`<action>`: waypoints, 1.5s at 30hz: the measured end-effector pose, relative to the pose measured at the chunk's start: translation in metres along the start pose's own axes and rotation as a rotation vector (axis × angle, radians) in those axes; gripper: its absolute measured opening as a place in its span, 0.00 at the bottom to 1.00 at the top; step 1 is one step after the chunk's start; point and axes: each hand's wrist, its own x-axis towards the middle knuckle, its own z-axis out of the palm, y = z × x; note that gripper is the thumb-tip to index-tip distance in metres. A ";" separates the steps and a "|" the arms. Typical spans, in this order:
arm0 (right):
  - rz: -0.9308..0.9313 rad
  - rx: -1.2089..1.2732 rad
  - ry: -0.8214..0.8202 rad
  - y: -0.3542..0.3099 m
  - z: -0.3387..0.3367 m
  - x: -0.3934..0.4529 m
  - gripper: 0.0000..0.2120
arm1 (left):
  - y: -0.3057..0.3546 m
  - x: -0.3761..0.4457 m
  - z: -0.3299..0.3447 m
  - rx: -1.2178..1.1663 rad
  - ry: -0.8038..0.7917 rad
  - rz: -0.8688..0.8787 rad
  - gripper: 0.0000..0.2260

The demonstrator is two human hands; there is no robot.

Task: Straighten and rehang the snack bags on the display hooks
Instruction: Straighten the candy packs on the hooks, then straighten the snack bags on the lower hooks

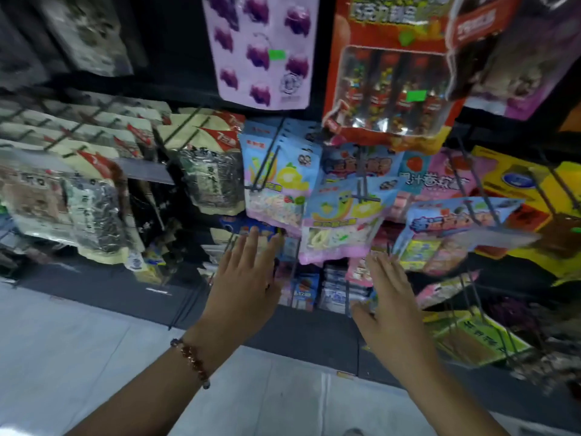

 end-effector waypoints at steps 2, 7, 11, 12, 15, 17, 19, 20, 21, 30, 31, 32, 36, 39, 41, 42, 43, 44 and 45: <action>-0.003 0.011 -0.007 -0.025 0.013 0.001 0.35 | -0.029 -0.010 -0.012 -0.009 -0.007 -0.025 0.32; -0.014 0.035 -0.037 -0.081 0.043 0.001 0.34 | -0.091 -0.035 -0.034 -0.014 -0.018 -0.070 0.32; -0.029 0.052 -0.029 -0.113 0.062 -0.002 0.33 | -0.128 -0.046 -0.046 -0.003 -0.014 -0.064 0.31; -0.033 0.048 -0.028 -0.120 0.066 -0.003 0.33 | -0.135 -0.047 -0.048 0.002 -0.015 -0.066 0.31; -0.046 0.028 -0.038 -0.134 0.074 -0.004 0.33 | -0.149 -0.048 -0.052 -0.005 -0.015 -0.070 0.31; -0.064 0.010 -0.049 -0.137 0.076 0.000 0.33 | -0.153 -0.047 -0.052 -0.018 -0.018 -0.071 0.31; -0.076 0.000 -0.061 -0.138 0.078 0.007 0.33 | -0.156 -0.045 -0.051 -0.029 -0.016 -0.075 0.31; -0.083 -0.001 -0.068 -0.139 0.079 0.011 0.33 | -0.157 -0.045 -0.050 -0.038 -0.016 -0.081 0.31; -0.094 0.001 -0.079 -0.140 0.081 0.016 0.33 | -0.159 -0.044 -0.048 -0.049 -0.016 -0.092 0.30; -0.223 0.073 -0.206 -0.157 0.120 0.072 0.31 | -0.178 -0.042 -0.043 0.020 -0.082 -0.233 0.31; -0.236 0.075 -0.218 -0.159 0.123 0.079 0.32 | -0.180 -0.040 -0.044 0.034 -0.087 -0.247 0.31; -0.248 0.070 -0.228 -0.160 0.125 0.085 0.32 | -0.183 -0.037 -0.044 0.043 -0.088 -0.255 0.32; -0.249 0.085 -0.262 -0.163 0.124 0.102 0.31 | -0.184 -0.023 -0.040 0.034 -0.103 -0.242 0.31; -0.235 0.085 -0.231 -0.162 0.119 0.103 0.30 | -0.184 -0.008 -0.036 0.000 -0.138 -0.193 0.31; -0.210 0.071 -0.212 -0.163 0.120 0.101 0.29 | -0.188 0.006 -0.033 0.008 -0.162 -0.134 0.31; -0.188 0.063 -0.205 -0.163 0.123 0.100 0.29 | -0.192 0.012 -0.032 0.003 -0.175 -0.106 0.31; -0.165 0.050 -0.197 -0.165 0.127 0.099 0.29 | -0.195 0.018 -0.031 -0.001 -0.188 -0.078 0.31; -0.131 0.040 -0.192 -0.167 0.132 0.098 0.29 | -0.199 0.024 -0.030 -0.001 -0.199 -0.047 0.30; -0.094 0.037 -0.186 -0.170 0.138 0.096 0.29 | -0.204 0.027 -0.030 0.000 -0.211 -0.014 0.30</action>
